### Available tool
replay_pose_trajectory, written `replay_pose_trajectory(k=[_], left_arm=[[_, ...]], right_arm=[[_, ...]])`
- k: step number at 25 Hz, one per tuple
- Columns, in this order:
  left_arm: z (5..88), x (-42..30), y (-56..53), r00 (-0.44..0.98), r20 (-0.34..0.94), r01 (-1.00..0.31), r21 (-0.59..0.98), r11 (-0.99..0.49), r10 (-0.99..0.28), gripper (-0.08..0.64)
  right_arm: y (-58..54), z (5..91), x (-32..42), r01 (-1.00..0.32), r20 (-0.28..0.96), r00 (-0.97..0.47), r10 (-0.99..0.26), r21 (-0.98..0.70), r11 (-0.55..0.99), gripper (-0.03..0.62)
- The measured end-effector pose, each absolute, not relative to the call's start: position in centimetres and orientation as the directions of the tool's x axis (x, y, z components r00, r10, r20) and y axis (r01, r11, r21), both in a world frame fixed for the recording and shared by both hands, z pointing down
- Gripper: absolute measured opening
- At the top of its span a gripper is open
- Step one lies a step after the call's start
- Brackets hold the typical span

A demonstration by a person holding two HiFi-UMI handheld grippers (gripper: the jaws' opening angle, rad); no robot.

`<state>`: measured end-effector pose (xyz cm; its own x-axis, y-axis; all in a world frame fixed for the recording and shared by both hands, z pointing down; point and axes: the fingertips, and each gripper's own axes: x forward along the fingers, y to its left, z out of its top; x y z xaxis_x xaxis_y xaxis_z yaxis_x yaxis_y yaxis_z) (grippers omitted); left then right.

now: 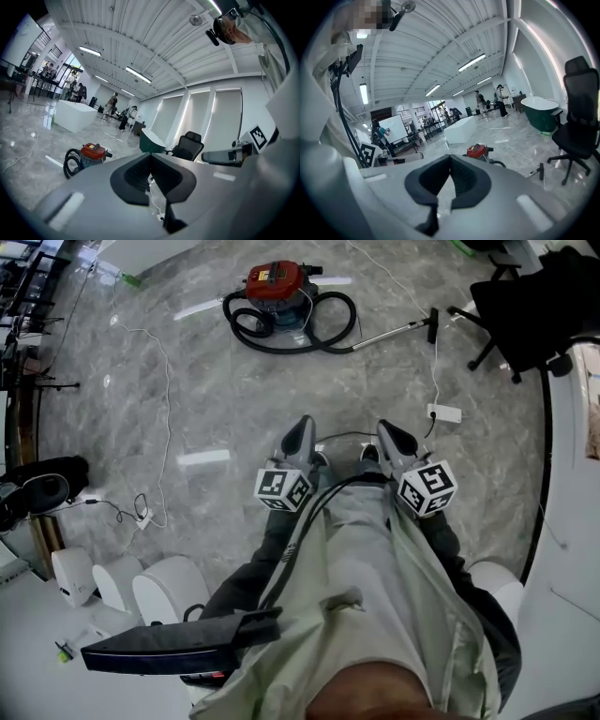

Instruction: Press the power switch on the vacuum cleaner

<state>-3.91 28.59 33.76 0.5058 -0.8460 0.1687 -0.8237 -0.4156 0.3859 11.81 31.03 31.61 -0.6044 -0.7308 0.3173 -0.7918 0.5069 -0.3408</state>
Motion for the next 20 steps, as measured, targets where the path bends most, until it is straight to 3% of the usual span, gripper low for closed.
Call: replay_pose_trajectory(k=[20], left_arm=[[32.8, -0.1, 29.8, 0.348, 0.140, -0.904, 0.312, -0.292, -0.927, 0.006]], right_arm=[[29.5, 32.0, 17.5, -0.717, 0.262, -0.693, -0.672, -0.351, 0.602, 0.002]])
